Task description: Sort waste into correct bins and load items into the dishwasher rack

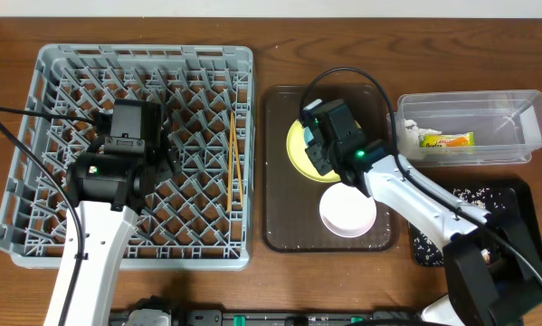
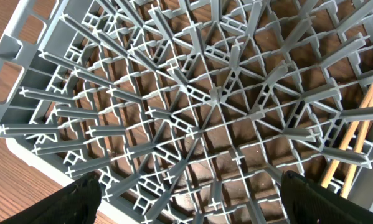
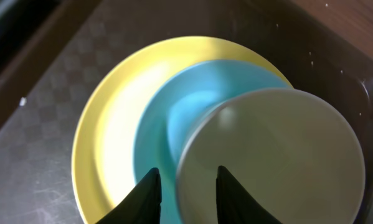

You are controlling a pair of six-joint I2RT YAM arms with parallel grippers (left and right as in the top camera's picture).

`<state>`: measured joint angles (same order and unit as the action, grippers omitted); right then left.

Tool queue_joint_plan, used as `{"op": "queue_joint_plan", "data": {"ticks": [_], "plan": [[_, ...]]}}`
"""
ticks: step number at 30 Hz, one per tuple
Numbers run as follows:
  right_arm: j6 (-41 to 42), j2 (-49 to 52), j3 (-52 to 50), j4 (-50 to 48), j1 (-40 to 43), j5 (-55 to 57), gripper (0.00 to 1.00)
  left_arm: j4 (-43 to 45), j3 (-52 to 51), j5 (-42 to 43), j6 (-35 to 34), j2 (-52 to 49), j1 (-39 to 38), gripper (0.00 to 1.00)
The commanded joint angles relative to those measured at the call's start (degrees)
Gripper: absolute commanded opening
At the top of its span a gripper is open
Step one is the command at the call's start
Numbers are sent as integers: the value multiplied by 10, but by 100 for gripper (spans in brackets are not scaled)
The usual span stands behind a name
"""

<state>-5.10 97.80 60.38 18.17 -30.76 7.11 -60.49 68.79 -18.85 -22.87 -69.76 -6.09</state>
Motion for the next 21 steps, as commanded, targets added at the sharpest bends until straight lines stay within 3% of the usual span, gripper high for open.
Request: {"op": "queue_joint_plan", "data": {"ticks": [1, 21], "plan": [[-3, 1, 6, -2, 3, 17, 26, -3, -3, -12, -3, -1, 2, 93], [-1, -7, 6, 2, 1, 17, 17, -3, -3, -12, -3, -1, 2, 93]]}}
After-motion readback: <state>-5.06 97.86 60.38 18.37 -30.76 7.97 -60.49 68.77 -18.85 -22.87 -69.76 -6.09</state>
